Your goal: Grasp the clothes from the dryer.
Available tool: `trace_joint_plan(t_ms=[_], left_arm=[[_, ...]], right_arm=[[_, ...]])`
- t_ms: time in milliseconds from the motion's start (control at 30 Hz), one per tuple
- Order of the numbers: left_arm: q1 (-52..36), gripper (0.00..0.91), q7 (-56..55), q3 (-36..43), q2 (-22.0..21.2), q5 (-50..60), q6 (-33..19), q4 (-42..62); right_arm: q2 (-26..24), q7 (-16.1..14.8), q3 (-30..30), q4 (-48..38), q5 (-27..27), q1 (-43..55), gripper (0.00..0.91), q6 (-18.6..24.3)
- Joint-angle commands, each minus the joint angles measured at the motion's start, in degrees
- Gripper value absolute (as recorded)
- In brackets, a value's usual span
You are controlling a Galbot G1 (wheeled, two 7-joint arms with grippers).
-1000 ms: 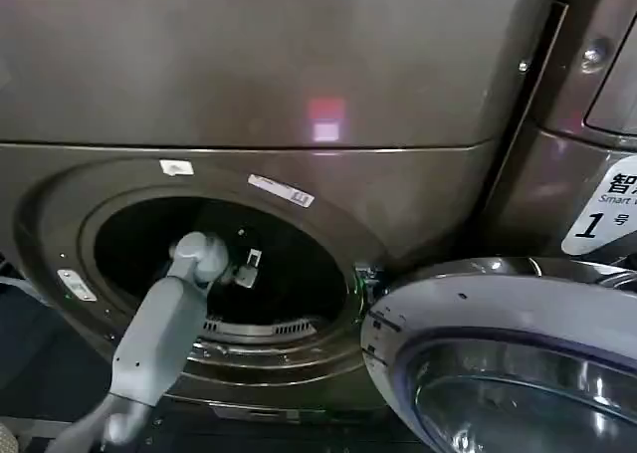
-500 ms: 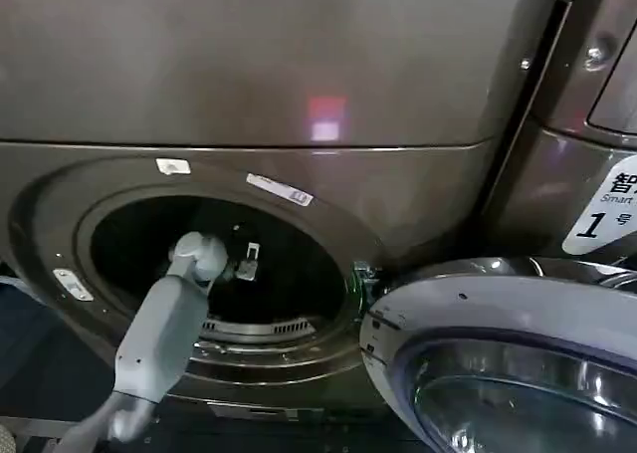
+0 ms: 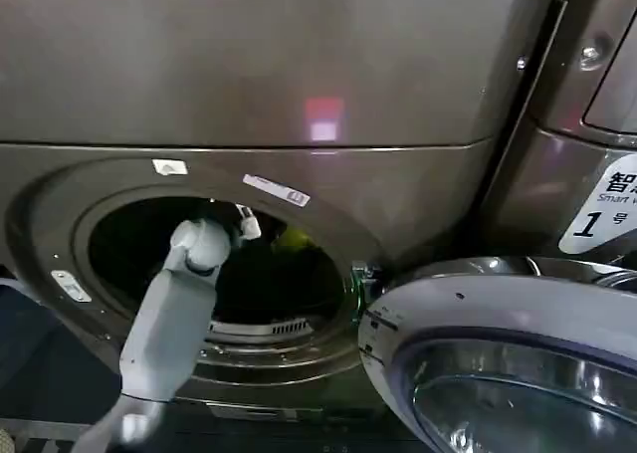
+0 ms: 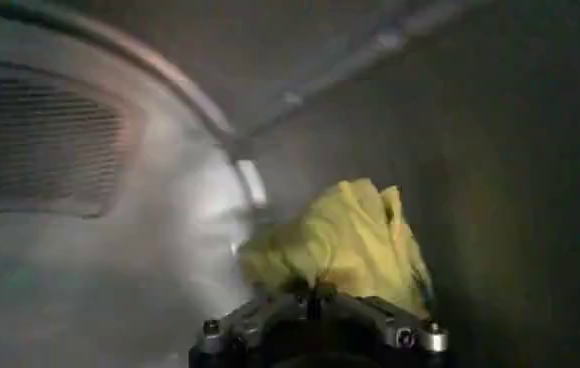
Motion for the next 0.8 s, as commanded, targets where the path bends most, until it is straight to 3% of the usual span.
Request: trace_joint_plan(t_ms=[33, 367, 800], left_arm=[[-0.23, 0.000, -29.09, -1.24, -5.38, -14.55, 9.64, -2.23], [0.13, 0.000, -41.25, -1.10, -8.12, -27.62, 7.70, -1.44], [0.41, 0.000, -42.55, -0.83, -8.10, -31.28, 7.10, -0.83]], right_arm=[[0.58, -0.65, -0.14, 1.06, 4.03, -0.26, 0.907, 1.82], [0.47, -0.52, -0.20, 0.23, 2.58, -0.09, 0.907, 3.16], [0.70, -0.26, -0.32, 0.22, 2.80, 0.05, 0.907, 3.33]])
